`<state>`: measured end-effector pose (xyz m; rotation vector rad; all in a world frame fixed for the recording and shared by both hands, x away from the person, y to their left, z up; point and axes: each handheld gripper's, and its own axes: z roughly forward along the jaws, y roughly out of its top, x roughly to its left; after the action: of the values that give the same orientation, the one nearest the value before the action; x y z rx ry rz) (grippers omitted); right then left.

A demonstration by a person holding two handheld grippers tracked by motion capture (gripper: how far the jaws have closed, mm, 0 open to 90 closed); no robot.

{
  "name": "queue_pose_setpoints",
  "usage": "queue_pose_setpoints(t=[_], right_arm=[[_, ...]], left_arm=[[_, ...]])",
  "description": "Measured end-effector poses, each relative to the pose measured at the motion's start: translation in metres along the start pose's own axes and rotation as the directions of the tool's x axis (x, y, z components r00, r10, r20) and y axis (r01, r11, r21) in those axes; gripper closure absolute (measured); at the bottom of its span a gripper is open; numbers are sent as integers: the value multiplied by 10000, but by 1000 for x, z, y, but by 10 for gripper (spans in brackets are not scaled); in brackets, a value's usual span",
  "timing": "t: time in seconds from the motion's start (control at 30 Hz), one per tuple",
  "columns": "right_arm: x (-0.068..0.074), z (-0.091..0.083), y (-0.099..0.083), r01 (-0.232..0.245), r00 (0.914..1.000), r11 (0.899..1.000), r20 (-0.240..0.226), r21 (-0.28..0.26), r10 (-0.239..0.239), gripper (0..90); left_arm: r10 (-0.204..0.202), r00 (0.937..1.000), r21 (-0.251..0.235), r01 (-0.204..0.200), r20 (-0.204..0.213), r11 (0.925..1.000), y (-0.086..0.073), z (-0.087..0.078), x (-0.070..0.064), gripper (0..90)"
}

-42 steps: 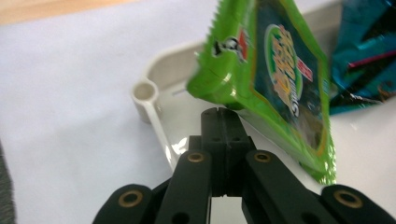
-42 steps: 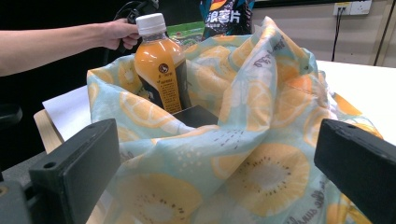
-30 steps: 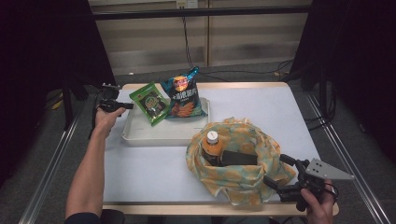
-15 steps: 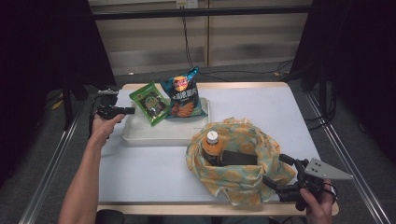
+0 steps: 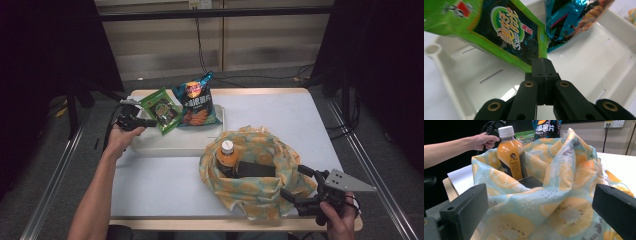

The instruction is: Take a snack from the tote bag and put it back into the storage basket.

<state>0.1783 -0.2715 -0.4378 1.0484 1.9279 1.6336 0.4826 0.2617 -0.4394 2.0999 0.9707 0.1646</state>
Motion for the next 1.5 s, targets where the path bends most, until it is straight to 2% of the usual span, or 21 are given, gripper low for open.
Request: queue_pose_setpoints(t=[0.07,0.17,0.23,0.3,0.57,0.67,0.73,0.77,0.97,1.03,1.07,1.13,1.17,1.2,1.23,1.3,1.33,1.37,1.43,1.5], right_arm=[[0,0,0,-23,10000,10000,-10,-44,23,0],[0,0,1,-38,10000,10000,-18,-66,38,0],[0,0,0,1,10000,10000,0,-13,-1,0],[0,1,0,-29,10000,10000,11,37,28,0],[0,1,0,-43,10000,10000,-15,22,43,0],[0,-1,0,-1,10000,10000,-35,-13,1,0],[-1,-1,-1,-13,10000,10000,-43,-3,13,0],[-1,-2,-1,-26,10000,10000,-24,-16,26,0],[-1,-3,-1,-56,10000,10000,-2,-23,56,0],[-1,-3,-1,-81,10000,10000,-17,-55,81,0],[-1,-3,0,-94,10000,9999,-16,-69,94,0],[-1,-3,0,-131,9999,9999,-19,-100,131,0],[-1,-3,0,-131,9999,9999,-20,-96,131,0],[-1,-3,0,-111,9999,9999,-16,-68,111,0],[-1,-3,0,-110,9999,9999,-20,-70,110,0],[-1,-3,0,-118,9999,9999,-12,-69,118,0],[-1,-3,0,-111,9999,9999,0,-74,111,0],[-1,-3,0,-96,10000,9999,13,-65,96,0],[-1,-4,-1,-82,10000,10000,41,-56,82,0],[-2,-4,-1,-126,9999,9999,61,-94,127,0]], left_arm=[[126,9998,309,-131,160,9994,0,7,-2,900],[263,9996,670,-269,92,9974,0,16,-4,900],[95,9998,704,-108,187,9975,0,22,-4,900],[249,9995,863,-264,193,9959,2,26,-5,900],[397,9982,1101,-444,448,9929,16,41,-13,900],[315,9992,1416,-347,246,9893,15,50,-13,900],[192,9996,1448,-218,196,9892,14,55,-12,900],[245,9995,1517,-270,182,9881,14,55,-13,900],[7,9997,1510,32,-257,9885,16,54,-7,900],[167,9990,1706,-94,-415,9853,17,53,-5,900],[143,9993,1707,-81,-352,9853,17,52,-3,900],[71,9988,1689,12,-488,9856,17,51,-1,900],[308,9986,1926,-218,-439,9810,17,49,3,900],[306,9980,1905,-195,-557,9815,16,48,3,900],[-8,9980,1694,115,-629,9855,15,48,3,900],[308,9975,2017,-173,-641,9793,15,46,8,900],[-18,9971,1788,154,-760,9838,14,46,8,900],[239,9971,2029,-87,-726,9792,14,43,12,900],[151,9963,1895,11,-840,9819,13,41,17,900],[137,9966,1924,21,-810,9813,12,39,19,900]])
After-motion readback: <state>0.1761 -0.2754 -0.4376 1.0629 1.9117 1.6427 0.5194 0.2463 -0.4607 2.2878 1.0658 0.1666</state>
